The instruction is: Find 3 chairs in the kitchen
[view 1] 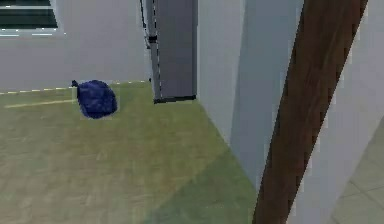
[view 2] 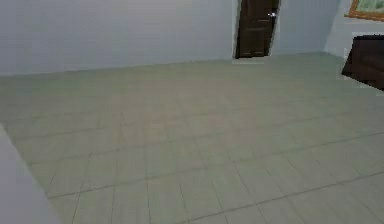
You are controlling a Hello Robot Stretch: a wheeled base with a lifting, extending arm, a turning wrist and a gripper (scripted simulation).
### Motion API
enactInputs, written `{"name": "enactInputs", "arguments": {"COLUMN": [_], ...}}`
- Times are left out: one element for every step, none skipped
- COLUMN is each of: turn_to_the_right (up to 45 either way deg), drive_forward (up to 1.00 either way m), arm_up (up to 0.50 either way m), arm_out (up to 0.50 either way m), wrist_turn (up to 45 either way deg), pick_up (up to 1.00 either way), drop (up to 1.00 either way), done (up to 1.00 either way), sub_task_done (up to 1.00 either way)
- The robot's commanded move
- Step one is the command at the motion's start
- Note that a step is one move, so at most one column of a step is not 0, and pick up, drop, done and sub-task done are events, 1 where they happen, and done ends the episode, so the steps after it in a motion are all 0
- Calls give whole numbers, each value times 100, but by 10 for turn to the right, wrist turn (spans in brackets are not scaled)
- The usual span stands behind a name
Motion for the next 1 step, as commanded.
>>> {"name": "enactInputs", "arguments": {"turn_to_the_right": [0], "drive_forward": [75], "arm_up": [0], "arm_out": [0], "wrist_turn": [0], "pick_up": [0], "drop": [0], "done": [0], "sub_task_done": [0]}}
